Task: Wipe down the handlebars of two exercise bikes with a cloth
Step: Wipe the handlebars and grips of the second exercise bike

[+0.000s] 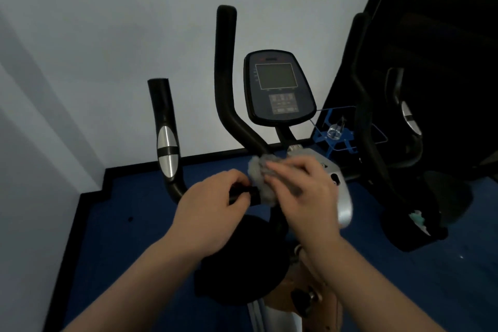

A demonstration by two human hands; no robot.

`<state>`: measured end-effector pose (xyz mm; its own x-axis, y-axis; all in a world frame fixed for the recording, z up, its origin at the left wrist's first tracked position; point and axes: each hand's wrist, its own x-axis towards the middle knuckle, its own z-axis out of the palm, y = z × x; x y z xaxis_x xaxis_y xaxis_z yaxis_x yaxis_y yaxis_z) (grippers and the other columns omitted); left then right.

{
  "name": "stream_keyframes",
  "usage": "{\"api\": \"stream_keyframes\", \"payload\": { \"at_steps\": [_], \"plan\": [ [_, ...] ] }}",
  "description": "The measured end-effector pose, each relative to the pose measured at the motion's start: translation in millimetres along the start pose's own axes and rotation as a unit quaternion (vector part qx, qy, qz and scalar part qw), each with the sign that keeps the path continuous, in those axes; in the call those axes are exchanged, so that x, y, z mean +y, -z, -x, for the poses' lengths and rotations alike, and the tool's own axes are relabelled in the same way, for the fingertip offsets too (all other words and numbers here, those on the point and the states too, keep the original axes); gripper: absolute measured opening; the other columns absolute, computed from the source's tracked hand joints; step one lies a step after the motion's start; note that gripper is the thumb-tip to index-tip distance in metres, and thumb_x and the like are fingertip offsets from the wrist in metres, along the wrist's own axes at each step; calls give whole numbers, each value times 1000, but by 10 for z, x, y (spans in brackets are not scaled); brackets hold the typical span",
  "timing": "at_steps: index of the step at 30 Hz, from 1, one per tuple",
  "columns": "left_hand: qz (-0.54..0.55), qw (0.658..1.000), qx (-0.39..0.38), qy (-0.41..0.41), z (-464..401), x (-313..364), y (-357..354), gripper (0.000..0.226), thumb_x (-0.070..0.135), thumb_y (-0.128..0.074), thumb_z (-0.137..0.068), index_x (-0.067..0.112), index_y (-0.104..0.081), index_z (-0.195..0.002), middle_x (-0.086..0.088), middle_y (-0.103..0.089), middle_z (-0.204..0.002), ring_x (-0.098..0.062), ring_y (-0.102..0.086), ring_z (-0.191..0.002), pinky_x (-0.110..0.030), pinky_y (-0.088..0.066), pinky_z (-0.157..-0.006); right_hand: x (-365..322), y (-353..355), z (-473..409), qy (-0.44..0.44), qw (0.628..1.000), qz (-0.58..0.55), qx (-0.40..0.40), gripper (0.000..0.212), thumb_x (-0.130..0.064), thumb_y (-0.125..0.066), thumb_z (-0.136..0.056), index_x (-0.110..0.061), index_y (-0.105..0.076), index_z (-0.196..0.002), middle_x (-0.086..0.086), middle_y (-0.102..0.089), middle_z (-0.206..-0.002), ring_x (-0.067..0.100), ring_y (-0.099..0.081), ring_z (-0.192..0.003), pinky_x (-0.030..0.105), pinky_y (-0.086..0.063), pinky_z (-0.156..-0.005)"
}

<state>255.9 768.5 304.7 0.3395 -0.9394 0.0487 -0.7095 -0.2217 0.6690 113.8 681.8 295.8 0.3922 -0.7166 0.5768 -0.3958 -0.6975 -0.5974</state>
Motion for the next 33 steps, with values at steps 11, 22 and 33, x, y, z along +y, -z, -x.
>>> {"api": "stream_keyframes", "payload": {
  "at_steps": [11,22,33],
  "plan": [
    [49,999,4,20,8,-23,-17,18,37,-52,-86,41,-59,-103,19,-66,-101,-11,-60,-98,-38,-48,-88,35,242,408,-15,998,-39,-38,33,-8,-79,-73,-26,-73,-101,-9,-59,-95,-3,-57,-93,5,-44,-76],
    [75,997,7,31,37,-7,-7,16,35,-54,-85,41,-61,-99,10,-68,-92,-9,-62,-86,-40,-50,-81,5,174,-707,-20,999,7,41,23,-16,-74,-76,-23,-73,-98,-5,-61,-98,12,-61,-90,13,-44,-77],
    [54,998,21,31,23,-26,-22,19,35,-56,-84,39,-62,-102,18,-67,-96,0,-60,-85,-31,-50,-81,-28,63,-395,-15,994,-47,-99,29,-35,-66,-84,-26,-68,-111,-7,-52,-111,5,-51,-105,24,-46,-90]
  ]
}}
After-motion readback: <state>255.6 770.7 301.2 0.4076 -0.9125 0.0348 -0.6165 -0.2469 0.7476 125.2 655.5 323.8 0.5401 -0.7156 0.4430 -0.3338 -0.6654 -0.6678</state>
